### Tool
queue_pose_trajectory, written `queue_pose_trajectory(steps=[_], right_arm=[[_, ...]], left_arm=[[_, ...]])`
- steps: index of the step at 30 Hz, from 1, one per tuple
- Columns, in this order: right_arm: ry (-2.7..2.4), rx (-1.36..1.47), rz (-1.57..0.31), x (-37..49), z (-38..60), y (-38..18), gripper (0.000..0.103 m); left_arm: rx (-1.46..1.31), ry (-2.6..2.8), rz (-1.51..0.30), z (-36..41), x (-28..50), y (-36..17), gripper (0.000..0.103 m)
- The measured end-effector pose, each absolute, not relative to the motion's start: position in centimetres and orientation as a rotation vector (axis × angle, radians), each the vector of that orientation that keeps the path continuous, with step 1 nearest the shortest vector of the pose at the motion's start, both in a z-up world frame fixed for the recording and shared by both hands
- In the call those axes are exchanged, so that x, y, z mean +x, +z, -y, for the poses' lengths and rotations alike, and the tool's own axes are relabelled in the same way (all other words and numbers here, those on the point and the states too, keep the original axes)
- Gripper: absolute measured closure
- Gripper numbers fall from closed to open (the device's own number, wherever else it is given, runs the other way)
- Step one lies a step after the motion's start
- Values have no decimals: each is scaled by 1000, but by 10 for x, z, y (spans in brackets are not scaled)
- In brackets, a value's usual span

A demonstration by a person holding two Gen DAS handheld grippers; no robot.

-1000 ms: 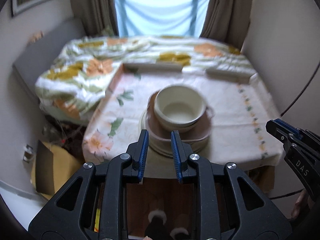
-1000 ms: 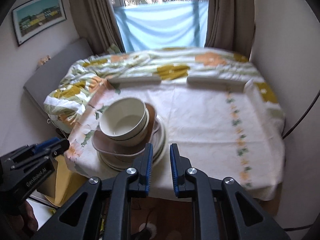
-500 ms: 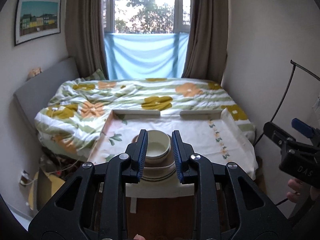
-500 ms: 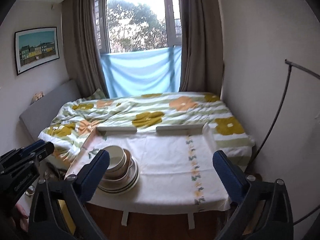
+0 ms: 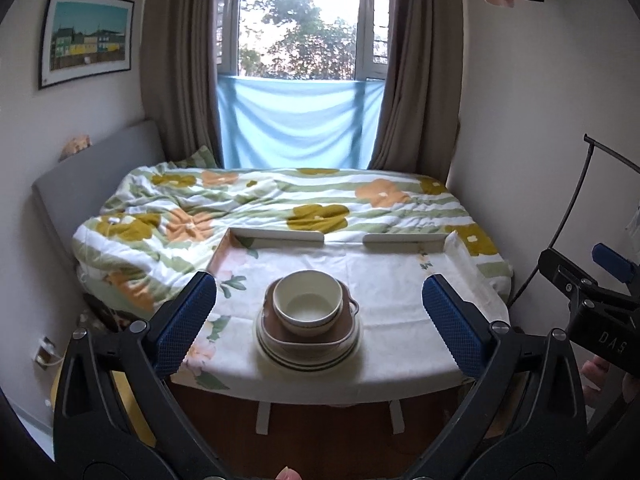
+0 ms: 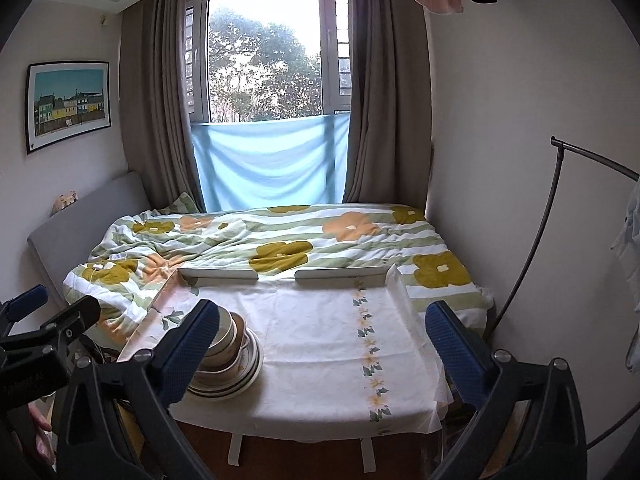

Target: Organize plates and bowls

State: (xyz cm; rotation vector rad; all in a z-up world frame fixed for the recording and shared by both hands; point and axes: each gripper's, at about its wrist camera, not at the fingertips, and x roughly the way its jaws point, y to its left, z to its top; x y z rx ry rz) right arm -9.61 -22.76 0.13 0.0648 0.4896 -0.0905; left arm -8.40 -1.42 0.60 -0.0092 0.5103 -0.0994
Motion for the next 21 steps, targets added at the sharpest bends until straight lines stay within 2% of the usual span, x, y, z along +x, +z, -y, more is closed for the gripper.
queue_pose_trajectory(steps=[21], right_arm=[[-86, 65, -475, -95, 227, 3, 1]], left_arm=[[9, -125, -476, 21, -88, 6, 0]])
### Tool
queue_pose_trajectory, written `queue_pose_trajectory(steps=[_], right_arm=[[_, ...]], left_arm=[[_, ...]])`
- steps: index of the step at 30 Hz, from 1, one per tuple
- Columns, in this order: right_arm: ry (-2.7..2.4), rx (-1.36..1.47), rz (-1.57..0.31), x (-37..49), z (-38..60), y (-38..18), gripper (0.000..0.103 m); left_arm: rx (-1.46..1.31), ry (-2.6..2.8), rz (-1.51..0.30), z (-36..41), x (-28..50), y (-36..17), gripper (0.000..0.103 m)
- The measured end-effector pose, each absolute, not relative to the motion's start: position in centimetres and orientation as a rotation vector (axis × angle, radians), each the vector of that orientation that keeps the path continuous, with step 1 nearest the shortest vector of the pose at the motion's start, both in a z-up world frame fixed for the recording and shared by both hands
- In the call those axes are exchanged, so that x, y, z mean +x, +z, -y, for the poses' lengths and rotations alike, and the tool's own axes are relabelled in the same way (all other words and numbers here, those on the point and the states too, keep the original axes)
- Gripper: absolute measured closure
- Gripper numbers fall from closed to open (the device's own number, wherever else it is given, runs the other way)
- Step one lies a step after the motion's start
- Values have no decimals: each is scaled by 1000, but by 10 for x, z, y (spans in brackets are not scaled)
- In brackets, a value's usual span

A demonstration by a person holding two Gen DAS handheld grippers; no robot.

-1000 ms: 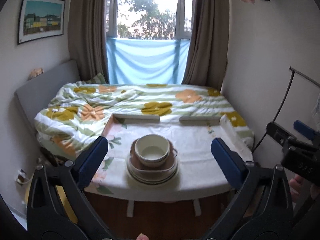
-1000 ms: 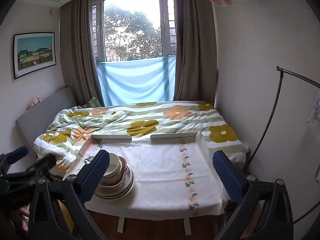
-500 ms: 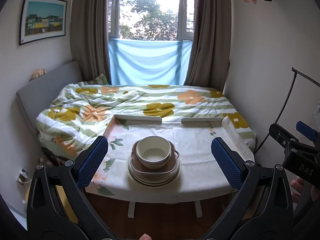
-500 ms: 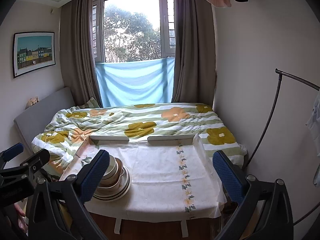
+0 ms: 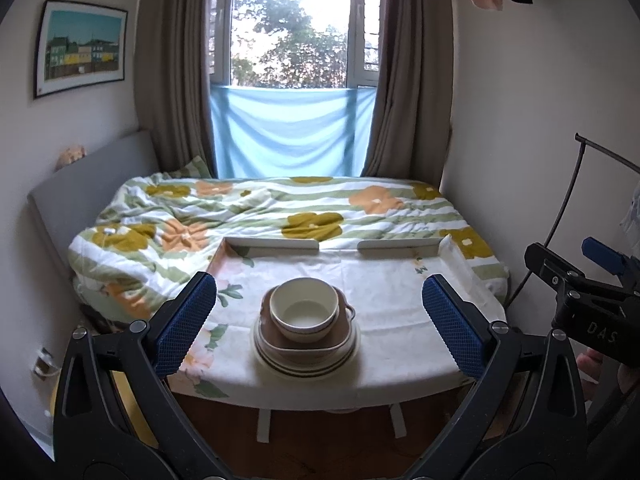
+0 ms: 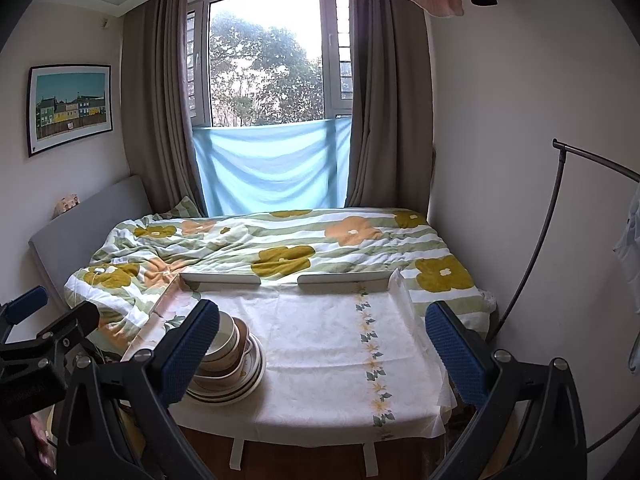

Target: Organize plates and bowls

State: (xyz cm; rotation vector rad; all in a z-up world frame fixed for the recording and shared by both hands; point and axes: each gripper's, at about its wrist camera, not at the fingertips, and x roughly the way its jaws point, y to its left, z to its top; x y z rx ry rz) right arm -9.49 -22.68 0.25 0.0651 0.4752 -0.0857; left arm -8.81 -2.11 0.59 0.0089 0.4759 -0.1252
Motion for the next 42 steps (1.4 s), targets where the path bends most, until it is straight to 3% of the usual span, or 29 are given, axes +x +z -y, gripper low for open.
queue_pose_trajectory(steps=[42], right_arm=[[-57, 62, -522, -75, 217, -14, 1]], left_arm=[[99, 4, -413, 23, -87, 8, 0]])
